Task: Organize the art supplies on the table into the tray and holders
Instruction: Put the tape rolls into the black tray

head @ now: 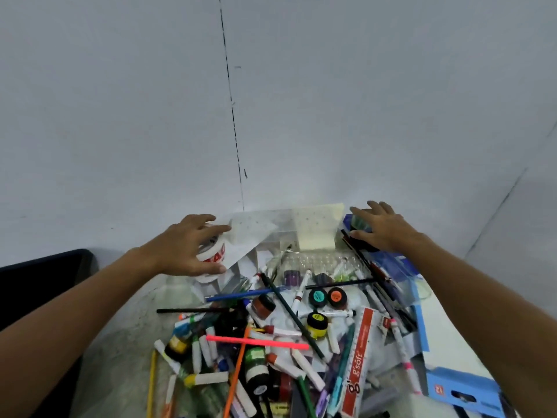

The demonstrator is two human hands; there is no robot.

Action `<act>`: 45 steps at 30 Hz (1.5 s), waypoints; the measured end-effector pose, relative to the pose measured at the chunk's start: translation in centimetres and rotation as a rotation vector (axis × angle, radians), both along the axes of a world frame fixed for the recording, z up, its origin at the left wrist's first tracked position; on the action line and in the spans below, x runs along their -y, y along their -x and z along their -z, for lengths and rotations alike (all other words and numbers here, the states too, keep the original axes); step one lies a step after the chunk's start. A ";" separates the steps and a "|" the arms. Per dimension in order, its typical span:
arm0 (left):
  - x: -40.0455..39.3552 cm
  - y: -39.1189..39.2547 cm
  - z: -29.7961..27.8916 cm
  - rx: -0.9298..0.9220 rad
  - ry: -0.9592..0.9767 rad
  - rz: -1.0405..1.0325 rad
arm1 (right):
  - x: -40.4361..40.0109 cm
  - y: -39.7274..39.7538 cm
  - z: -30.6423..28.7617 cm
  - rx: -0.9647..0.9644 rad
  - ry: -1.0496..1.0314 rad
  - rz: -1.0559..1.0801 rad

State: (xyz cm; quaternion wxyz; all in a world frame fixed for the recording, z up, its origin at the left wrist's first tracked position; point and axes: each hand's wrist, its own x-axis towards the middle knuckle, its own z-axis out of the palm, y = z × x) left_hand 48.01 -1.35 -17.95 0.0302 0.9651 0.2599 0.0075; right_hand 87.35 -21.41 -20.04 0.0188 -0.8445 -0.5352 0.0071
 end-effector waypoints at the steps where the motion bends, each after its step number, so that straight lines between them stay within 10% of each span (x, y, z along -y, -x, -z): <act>1: 0.0 -0.1 0.1 -0.021 -0.009 -0.010 | -0.4 -0.4 0.4 0.013 0.026 -0.010; 21: 3.4 0.6 -4.5 0.008 -0.173 -0.068 | -1.2 0.9 -5.4 0.124 -0.310 -0.169; 45: 5.1 31.5 -9.3 0.008 -0.224 -0.387 | -12.4 41.2 -9.7 -0.038 -0.405 -0.790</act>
